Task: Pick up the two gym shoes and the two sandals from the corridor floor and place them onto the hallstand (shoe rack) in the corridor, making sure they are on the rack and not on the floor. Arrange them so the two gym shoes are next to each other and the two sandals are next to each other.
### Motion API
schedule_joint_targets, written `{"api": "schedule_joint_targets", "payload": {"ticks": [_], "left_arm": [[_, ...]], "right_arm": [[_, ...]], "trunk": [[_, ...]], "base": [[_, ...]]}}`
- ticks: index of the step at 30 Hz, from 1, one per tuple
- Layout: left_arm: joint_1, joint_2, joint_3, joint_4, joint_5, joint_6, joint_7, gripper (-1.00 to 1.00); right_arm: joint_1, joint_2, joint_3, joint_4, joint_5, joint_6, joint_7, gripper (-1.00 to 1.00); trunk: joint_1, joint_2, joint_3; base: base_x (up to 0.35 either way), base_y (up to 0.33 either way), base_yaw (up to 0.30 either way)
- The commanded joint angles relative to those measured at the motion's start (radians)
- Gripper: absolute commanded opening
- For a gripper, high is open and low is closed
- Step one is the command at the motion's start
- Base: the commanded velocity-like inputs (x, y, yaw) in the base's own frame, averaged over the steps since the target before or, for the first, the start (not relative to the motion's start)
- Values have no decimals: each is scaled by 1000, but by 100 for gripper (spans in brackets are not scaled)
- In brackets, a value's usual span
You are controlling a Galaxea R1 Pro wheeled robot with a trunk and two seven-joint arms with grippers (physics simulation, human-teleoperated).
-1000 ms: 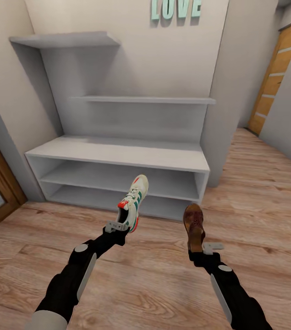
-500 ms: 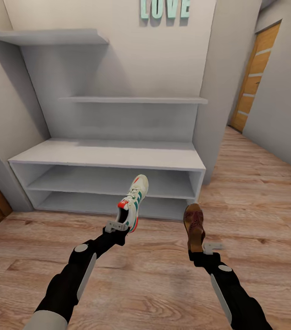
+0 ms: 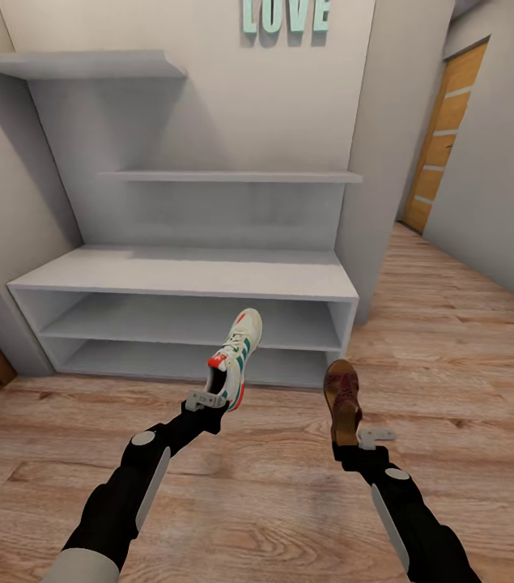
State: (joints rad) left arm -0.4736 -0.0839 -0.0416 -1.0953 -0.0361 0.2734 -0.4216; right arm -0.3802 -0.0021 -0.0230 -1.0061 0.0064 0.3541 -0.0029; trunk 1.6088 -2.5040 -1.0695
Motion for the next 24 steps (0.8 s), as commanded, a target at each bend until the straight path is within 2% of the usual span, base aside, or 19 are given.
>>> {"api": "schedule_joint_targets", "payload": {"ticks": [1, 24], "left_arm": [[0, 0, 2, -2, -4, 6, -5, -100], [0, 0, 2, -2, -5, 6, -5, -100]], "right_arm": [[0, 0, 1, -2, -1, 6, -3, -100], [0, 1, 2, -1, -1, 6, -3, -100]], "trunk": [[0, 0, -1], [0, 0, -1]], "base": [[0, 0, 0], [0, 0, 0]]}}
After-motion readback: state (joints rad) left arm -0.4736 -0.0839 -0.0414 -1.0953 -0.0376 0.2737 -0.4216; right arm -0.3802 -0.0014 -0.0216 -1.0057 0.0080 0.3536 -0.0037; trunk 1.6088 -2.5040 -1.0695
